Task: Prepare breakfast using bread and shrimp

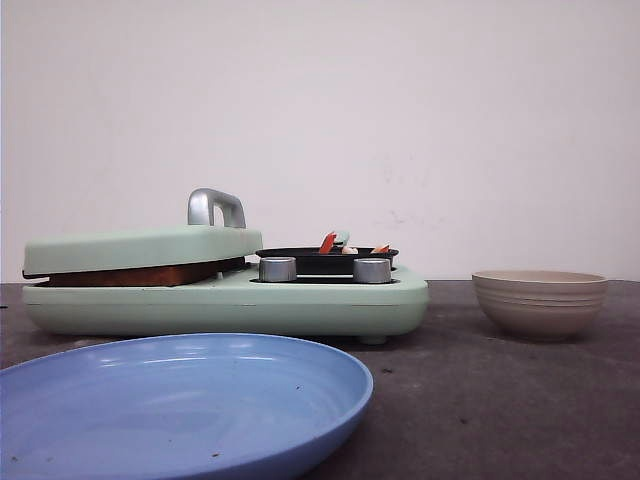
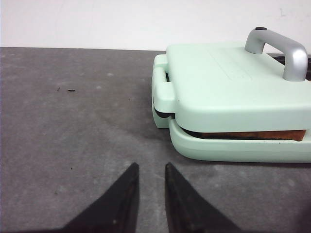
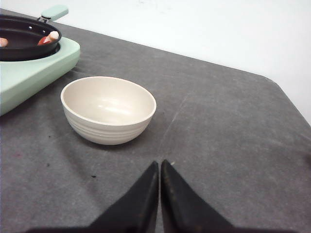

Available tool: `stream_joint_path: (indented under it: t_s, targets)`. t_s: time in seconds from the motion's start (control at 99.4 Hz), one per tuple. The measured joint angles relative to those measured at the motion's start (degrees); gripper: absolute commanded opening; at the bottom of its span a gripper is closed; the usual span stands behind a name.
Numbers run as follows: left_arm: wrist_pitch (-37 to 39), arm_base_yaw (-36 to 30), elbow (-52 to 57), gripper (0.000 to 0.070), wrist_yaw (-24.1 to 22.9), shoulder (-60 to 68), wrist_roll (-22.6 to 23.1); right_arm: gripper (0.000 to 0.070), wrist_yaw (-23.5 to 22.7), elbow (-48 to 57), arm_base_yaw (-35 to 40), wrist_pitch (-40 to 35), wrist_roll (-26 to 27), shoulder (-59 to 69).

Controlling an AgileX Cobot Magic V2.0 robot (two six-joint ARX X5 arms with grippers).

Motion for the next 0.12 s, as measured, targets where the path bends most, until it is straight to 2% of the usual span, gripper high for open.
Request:
stream_joint_path:
  t_s: [0.121]
  targets:
    - [0.00, 0.00, 0.00, 0.0028, -0.02, 0.00, 0.00, 0.0000, 0.02, 0.00, 0.00, 0.00, 0.00, 0.00]
